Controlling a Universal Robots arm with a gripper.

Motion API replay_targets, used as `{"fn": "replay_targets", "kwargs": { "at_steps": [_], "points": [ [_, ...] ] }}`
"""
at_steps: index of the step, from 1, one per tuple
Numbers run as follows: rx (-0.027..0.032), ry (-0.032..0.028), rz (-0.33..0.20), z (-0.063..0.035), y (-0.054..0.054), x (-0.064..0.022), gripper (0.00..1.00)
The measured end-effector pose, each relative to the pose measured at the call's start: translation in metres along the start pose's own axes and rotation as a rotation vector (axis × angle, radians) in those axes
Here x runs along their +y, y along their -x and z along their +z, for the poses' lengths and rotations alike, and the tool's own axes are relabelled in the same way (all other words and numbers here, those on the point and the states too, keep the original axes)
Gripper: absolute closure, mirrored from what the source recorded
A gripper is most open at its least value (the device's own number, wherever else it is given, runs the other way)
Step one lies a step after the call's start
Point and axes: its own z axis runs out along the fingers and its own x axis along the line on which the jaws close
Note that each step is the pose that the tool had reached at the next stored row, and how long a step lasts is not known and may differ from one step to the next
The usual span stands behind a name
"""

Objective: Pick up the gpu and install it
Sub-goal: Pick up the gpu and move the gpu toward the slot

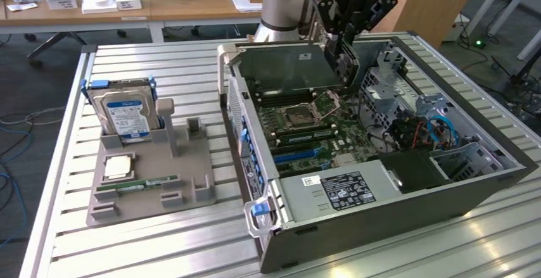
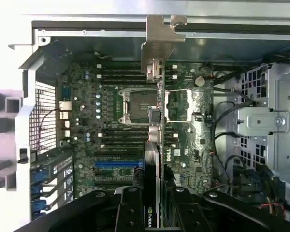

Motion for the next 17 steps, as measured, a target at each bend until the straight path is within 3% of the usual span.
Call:
{"fn": "replay_targets", "kwargs": {
  "at_steps": [17],
  "points": [
    [0.0, 0.0002, 0.0, 0.0013, 0.054, 0.0016, 0.74]
  ]
}}
